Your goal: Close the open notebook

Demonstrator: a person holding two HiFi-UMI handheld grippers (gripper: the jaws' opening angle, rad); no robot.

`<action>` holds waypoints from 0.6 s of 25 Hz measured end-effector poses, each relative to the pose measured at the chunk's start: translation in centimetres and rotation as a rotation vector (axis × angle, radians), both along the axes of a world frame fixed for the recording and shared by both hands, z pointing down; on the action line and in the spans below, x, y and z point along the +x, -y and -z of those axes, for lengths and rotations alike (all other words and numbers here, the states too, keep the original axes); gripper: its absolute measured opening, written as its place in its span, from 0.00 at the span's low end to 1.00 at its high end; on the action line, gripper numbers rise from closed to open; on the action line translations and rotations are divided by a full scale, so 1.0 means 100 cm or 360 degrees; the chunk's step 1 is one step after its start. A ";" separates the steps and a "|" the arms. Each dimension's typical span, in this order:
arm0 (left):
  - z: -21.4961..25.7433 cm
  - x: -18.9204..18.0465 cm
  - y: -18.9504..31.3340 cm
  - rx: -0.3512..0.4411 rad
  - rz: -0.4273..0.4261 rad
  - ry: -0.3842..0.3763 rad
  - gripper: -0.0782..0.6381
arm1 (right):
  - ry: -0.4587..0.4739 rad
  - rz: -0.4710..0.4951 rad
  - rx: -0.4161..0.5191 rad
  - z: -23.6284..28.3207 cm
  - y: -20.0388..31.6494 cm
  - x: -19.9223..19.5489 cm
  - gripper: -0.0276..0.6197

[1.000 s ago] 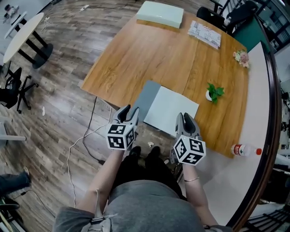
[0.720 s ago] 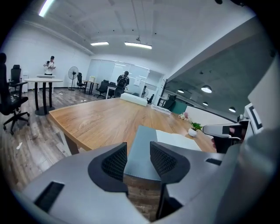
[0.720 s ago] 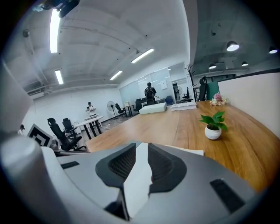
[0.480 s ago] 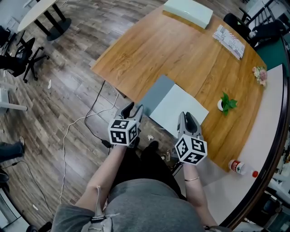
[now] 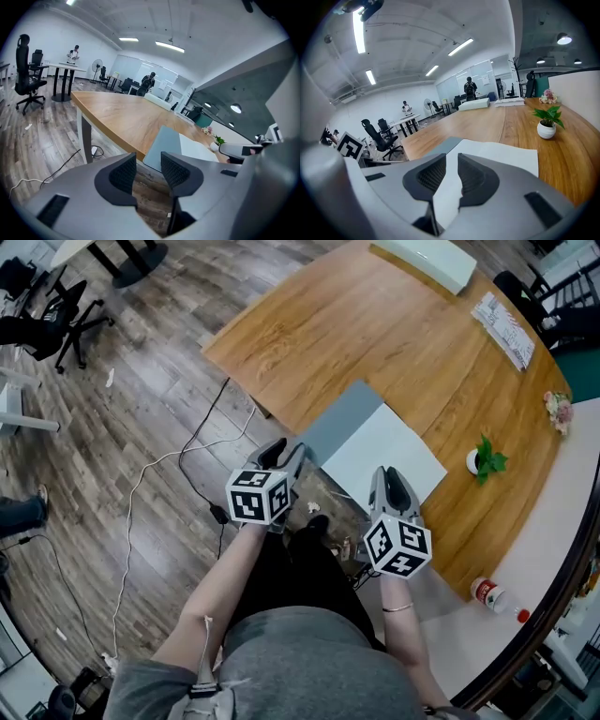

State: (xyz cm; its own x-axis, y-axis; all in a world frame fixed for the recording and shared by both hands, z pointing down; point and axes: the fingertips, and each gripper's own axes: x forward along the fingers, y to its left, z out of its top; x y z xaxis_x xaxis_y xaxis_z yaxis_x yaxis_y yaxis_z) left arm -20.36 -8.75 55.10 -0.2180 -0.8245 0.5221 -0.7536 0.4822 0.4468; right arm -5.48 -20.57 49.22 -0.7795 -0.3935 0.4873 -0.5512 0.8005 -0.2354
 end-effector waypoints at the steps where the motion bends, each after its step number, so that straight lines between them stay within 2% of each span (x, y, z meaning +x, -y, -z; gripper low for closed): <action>1: -0.002 0.000 0.000 0.0008 0.0006 -0.0026 0.33 | -0.0008 0.0007 -0.0010 -0.002 -0.002 0.000 0.17; 8: -0.014 0.003 0.000 0.0135 0.0080 -0.0291 0.33 | -0.0063 0.0020 -0.0042 -0.012 -0.009 0.002 0.16; 15: -0.020 0.005 0.005 0.0197 0.0072 -0.0428 0.33 | -0.0092 -0.0006 -0.0042 -0.013 -0.008 0.006 0.15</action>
State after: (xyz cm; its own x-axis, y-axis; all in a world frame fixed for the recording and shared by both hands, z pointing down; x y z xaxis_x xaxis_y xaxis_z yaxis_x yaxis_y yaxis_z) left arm -19.86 -9.27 57.14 -0.1237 -0.8782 0.4621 -0.5792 0.4420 0.6849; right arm -4.88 -19.80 50.56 -0.7483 -0.3828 0.5417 -0.5674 0.7924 -0.2239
